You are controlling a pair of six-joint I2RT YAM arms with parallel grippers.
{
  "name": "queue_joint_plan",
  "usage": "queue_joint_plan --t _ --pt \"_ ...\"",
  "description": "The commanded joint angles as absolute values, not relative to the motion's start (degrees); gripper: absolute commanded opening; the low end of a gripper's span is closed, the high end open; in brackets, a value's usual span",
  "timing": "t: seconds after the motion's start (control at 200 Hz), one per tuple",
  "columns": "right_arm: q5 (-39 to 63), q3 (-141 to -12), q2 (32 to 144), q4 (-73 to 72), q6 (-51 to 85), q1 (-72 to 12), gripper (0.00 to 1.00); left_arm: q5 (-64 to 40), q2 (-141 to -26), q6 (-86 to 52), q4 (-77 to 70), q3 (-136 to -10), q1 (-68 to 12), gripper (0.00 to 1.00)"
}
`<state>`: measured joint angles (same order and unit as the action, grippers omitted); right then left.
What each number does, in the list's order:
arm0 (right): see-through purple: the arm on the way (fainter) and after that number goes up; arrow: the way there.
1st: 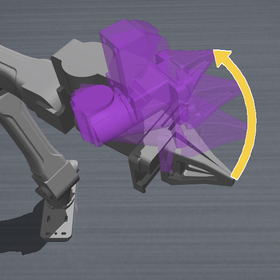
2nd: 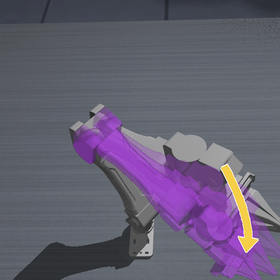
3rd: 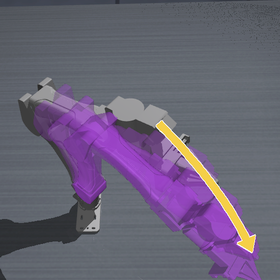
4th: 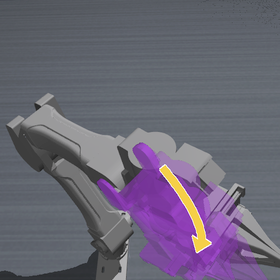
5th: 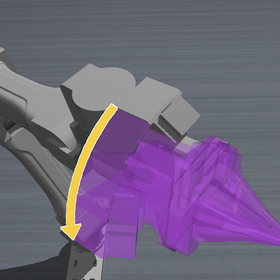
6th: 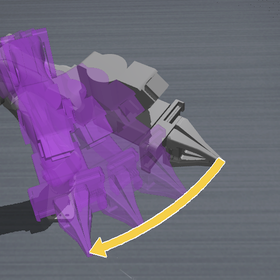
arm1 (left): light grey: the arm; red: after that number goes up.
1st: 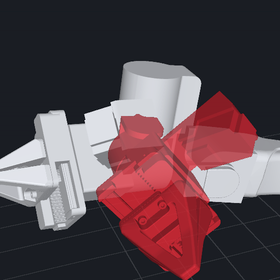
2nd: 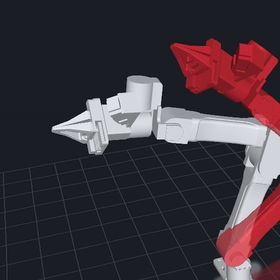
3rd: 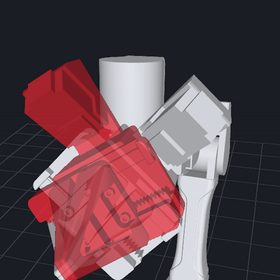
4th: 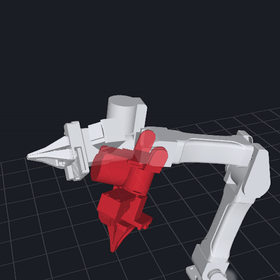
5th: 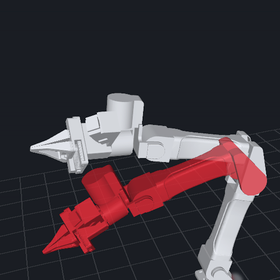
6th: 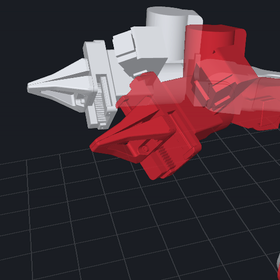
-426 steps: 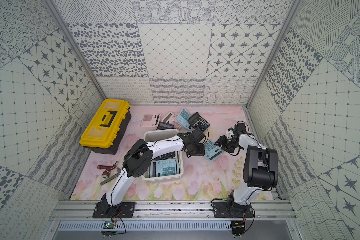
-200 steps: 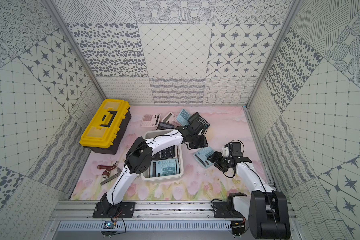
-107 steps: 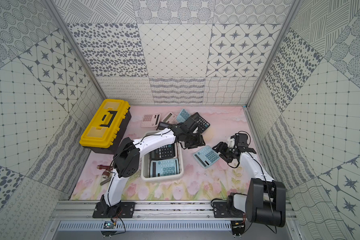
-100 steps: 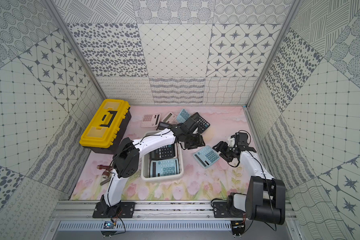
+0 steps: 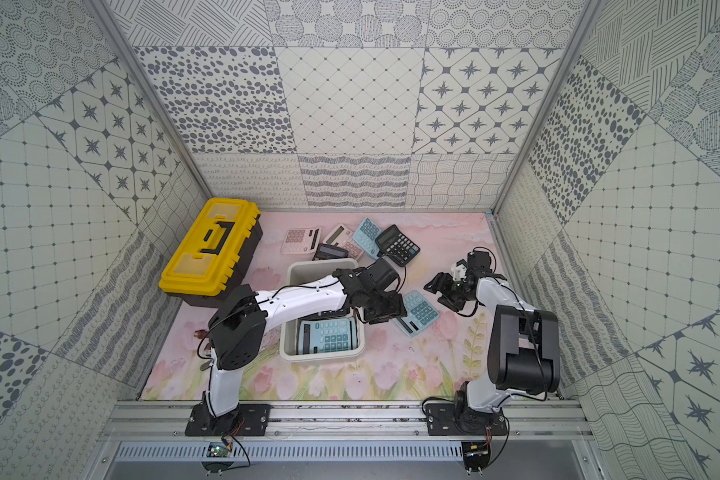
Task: Put the calculator in the storage box
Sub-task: Pick up the calculator from the center of the board.
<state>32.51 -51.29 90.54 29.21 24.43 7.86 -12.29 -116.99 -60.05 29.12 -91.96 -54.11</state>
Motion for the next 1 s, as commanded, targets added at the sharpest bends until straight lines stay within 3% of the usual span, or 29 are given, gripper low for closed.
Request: queue_joint_plan --t 0.0,0.185,0.445,0.57,0.84,0.996 --pt "32.3 -53.4 93.7 29.1 21.17 7.93 0.71 -11.42 -118.53 -65.52 26.05 -91.23 -54.97 0.65" --pt "33.58 -52.87 96.77 28.68 20.05 7.59 0.71 -11.95 -120.87 -66.53 24.1 -91.94 -54.93 0.61" --pt "35.66 -45.23 92.95 26.3 20.48 6.62 0.7 -13.95 -127.01 -66.61 25.19 -97.6 -53.65 0.51" --pt "36.58 -41.1 90.12 25.54 20.58 6.44 0.7 -14.35 -127.0 -66.8 24.26 -98.04 -52.9 0.42" --pt "36.13 -39.06 83.22 26.19 22.34 6.76 0.7 -14.59 -126.31 -64.01 27.87 -102.1 -52.29 0.09" --pt "35.71 -41.03 77.99 28.76 23.54 7.25 0.78 -13.55 -123.62 -62.05 29.46 -102.61 -52.21 0.0"
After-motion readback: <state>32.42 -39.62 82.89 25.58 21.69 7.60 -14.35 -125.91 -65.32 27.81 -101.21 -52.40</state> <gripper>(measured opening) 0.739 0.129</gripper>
